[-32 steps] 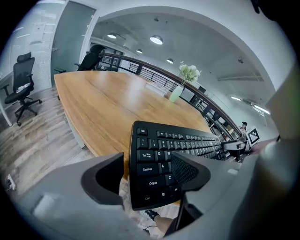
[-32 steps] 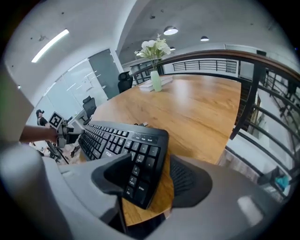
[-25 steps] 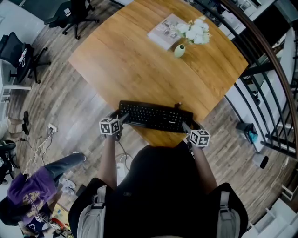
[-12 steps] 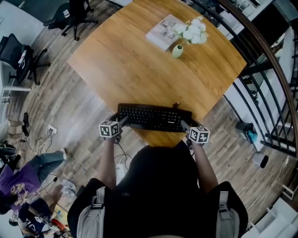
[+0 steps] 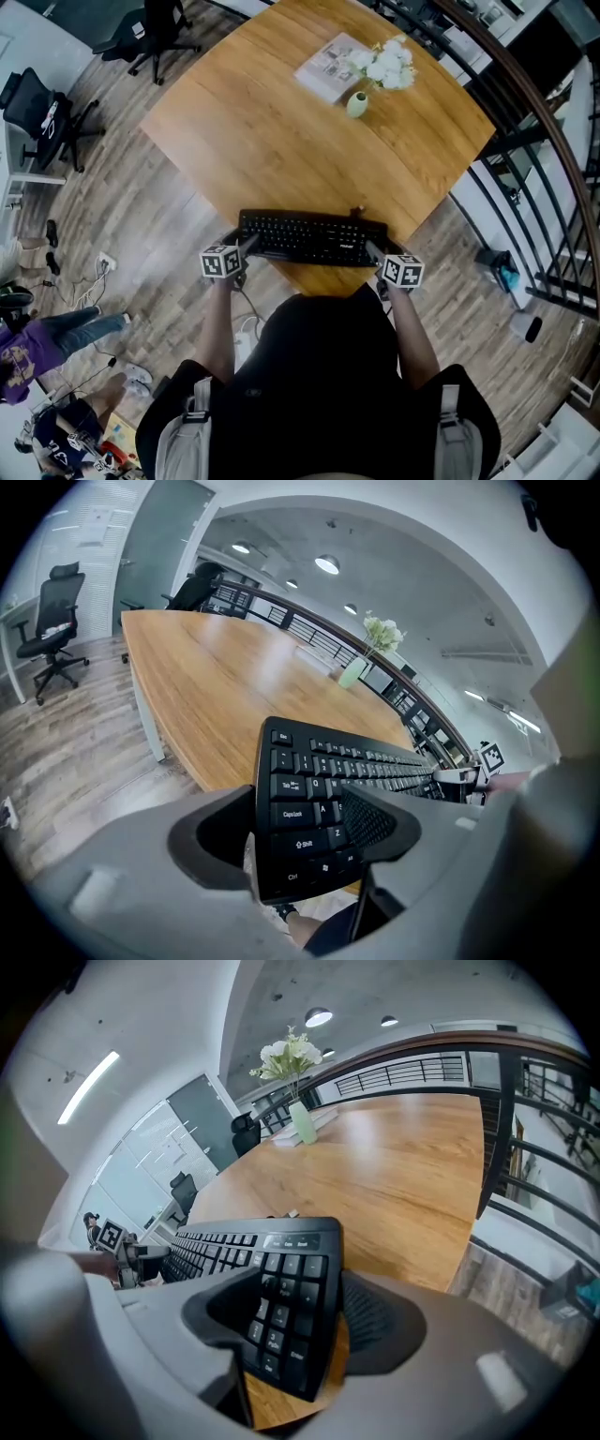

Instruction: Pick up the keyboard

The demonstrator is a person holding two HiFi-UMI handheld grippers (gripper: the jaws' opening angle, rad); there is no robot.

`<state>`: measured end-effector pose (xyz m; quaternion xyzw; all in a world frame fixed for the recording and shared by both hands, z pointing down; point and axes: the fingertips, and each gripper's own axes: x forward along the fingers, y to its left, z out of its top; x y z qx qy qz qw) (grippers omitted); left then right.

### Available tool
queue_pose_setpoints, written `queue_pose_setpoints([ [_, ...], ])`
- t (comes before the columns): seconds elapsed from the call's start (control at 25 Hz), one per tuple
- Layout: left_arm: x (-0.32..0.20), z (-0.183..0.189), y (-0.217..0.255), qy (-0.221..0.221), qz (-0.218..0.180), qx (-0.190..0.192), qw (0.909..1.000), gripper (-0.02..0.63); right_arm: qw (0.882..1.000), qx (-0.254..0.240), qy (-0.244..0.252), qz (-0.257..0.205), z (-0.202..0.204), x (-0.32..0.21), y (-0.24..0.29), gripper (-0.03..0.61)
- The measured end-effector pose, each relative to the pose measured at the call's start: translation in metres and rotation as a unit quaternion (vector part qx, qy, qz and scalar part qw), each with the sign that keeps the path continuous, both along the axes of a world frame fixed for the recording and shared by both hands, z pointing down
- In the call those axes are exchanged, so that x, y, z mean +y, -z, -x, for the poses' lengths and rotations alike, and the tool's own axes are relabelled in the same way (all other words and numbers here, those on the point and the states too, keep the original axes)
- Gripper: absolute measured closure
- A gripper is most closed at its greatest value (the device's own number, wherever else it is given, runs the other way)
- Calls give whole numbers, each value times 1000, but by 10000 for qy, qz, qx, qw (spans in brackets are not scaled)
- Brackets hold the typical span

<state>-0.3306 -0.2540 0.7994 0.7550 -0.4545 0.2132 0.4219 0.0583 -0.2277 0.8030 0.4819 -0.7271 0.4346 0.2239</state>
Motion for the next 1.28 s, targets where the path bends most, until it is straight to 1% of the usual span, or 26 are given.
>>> queue_pose_setpoints([
  [0.24,-2,-7,10,39,-169,28,9998,316,9998,-81,-56,-169,-7,-3,12,311],
  [0.48,-2,-3,26,132,-394,-46,9991,316,9993,-115,-16,-355,-4,-5,24,313],
  [0.68,-3,3,40,303,-595,-74,9977,316,9985,-149,73,-525,2,-12,35,313],
  [0.88,2,2,56,466,-774,-94,9959,316,9970,-129,160,-741,0,-18,51,313],
  [1.12,10,-5,78,500,-1064,-189,9929,314,9961,-142,223,-841,-7,-11,63,313],
  [1.28,15,-6,84,523,-1168,-194,9916,316,9956,-160,227,-896,-7,-6,65,313],
])
